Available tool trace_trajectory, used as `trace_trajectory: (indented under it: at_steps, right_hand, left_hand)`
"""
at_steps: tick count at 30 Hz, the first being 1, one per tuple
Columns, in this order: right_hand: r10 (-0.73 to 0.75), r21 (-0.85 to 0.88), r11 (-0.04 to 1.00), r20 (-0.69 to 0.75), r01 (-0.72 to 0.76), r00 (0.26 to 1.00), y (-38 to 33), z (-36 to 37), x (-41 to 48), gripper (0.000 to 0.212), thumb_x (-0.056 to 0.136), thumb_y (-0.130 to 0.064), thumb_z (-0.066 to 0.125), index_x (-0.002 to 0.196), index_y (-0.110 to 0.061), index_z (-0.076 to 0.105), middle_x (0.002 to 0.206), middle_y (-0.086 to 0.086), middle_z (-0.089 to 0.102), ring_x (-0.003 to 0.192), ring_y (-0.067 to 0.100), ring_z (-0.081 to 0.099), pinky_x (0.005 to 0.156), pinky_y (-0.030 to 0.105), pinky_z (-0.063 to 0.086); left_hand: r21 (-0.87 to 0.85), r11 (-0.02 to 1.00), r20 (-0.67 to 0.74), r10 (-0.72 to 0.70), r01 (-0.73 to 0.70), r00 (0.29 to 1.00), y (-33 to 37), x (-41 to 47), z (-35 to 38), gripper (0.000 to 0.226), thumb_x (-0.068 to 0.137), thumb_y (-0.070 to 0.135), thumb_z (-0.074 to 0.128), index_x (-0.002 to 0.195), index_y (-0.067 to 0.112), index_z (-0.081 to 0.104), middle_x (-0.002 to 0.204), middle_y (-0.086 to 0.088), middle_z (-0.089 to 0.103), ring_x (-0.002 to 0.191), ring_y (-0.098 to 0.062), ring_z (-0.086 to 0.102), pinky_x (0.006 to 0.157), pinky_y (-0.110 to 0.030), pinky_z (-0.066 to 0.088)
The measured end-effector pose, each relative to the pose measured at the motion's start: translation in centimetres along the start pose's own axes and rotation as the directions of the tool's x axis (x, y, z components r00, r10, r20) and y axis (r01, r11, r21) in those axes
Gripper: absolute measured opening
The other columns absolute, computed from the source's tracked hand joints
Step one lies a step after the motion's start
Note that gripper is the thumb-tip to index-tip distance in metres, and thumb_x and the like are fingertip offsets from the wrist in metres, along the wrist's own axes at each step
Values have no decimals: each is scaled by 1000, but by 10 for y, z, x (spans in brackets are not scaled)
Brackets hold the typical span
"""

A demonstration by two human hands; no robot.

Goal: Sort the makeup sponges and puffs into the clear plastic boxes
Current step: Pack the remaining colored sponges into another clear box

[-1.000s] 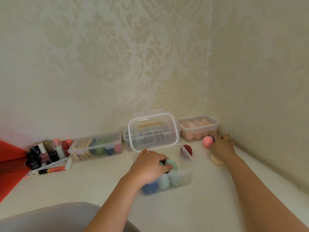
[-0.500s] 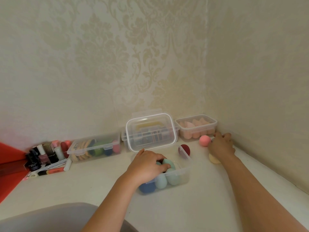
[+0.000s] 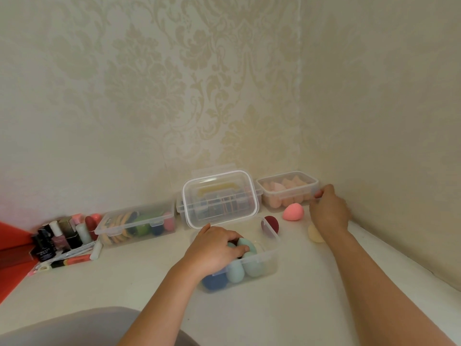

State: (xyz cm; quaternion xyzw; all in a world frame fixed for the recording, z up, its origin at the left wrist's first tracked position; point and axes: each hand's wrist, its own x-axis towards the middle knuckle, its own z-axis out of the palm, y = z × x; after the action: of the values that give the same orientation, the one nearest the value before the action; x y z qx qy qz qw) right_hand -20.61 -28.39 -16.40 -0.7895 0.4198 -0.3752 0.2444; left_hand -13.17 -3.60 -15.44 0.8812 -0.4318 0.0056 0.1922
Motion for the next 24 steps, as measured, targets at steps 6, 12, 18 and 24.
trace_trajectory:
  at_steps: [6, 12, 18, 24]
  right_hand:
    - [-250, 513, 852, 221, 105, 943, -51, -36, -28, 49, 84, -9, 64, 126, -21, 42, 94, -2, 57, 81, 15, 57, 58, 19, 41]
    - [-570, 373, 821, 498, 432, 653, -78, -33, -57, 38, 71, -19, 80, 103, -28, 61, 94, -16, 52, 81, 3, 51, 73, 18, 43]
    - [-558, 158, 791, 582, 591, 591, -85, -13, -77, 31, 74, -10, 69, 104, -11, 61, 100, 5, 64, 84, 17, 56, 65, 27, 42]
    - [-398, -45, 830, 650, 556, 648, -92, 4, -85, 17, 75, -3, 55, 86, -4, 68, 95, 17, 67, 91, 31, 63, 68, 29, 43]
  left_hand:
    - [-12, 1000, 15, -1, 2, 1000, -2, 2, 2, 22, 88, 51, 51, 92, 36, 66, 91, 14, 68, 89, -8, 53, 107, -32, 27]
    - [-2, 1000, 13, 5, -5, 1000, 1, 1, 0, 26, 88, 49, 52, 75, 29, 63, 78, 6, 66, 78, -8, 54, 109, -29, 19]
    - [27, 1000, 18, 7, -7, 1000, 2, 1, -3, 31, 87, 45, 57, 59, 30, 58, 49, 12, 44, 60, -6, 42, 99, -25, 29]
    - [26, 999, -17, 28, -27, 999, 0, 0, -1, 27, 84, 50, 58, 85, 27, 73, 85, 14, 65, 88, -10, 51, 79, -20, 27]
